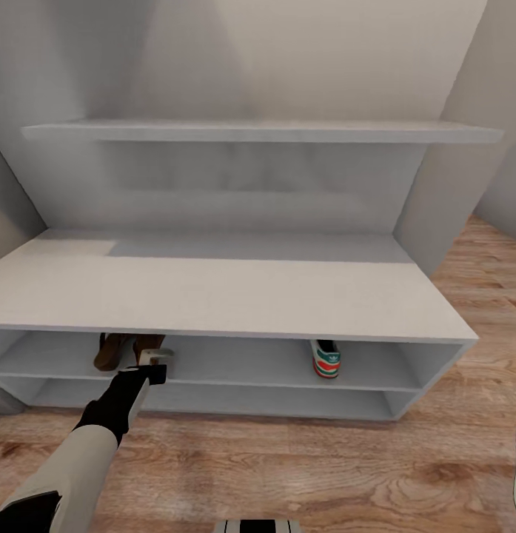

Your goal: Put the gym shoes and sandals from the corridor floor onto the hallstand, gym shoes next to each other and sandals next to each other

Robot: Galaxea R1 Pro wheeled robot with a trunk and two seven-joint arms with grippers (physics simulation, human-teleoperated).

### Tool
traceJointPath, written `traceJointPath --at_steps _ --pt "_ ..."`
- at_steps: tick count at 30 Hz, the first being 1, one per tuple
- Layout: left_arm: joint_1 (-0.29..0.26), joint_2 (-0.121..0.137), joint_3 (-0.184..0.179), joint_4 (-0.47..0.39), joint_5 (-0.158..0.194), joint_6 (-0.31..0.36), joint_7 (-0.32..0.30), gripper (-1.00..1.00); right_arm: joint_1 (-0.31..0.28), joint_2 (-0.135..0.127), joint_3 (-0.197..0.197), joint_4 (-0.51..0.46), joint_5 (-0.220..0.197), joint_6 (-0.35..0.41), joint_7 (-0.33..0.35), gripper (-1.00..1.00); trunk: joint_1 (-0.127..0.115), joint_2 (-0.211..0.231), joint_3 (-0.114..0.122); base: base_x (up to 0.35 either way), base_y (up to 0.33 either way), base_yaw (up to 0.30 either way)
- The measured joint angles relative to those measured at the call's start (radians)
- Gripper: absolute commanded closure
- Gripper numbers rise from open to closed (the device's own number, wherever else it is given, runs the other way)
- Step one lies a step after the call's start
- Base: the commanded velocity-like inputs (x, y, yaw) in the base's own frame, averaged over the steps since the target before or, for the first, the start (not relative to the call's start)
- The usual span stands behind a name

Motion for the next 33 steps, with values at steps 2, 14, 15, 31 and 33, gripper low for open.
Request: traceJointPath --at_steps 2,14,15,31,33 --pt "0.000 0.000 0.000 0.000 0.000 0.000 0.000 1.00 0.000 0.000 0.000 0.000 0.000 0.000 0.000 1.00 0.000 0.000 0.000 0.033 0.000 0.000" --pt "0.000 0.000 0.001 0.000 0.000 0.000 0.000 1.00 0.000 0.000 0.000 0.000 0.000 0.000 0.000 1.00 0.000 0.000 0.000 0.100 0.049 0.000" --pt "0.000 0.000 0.001 0.000 0.000 0.000 0.000 1.00 0.000 0.000 0.000 0.000 0.000 0.000 0.000 1.00 0.000 0.000 0.000 0.009 0.006 0.000" --pt "0.000 0.001 0.000 0.000 0.011 0.001 -0.021 1.00 0.000 0.000 0.000 0.000 0.000 0.000 0.000 1.00 0.000 0.000 0.000 0.001 0.018 0.000" --pt "0.000 0.002 0.000 0.000 0.012 0.002 -0.021 1.00 0.000 0.000 0.000 0.000 0.000 0.000 0.000 1.00 0.000 0.000 0.000 0.000 0.096 0.000"
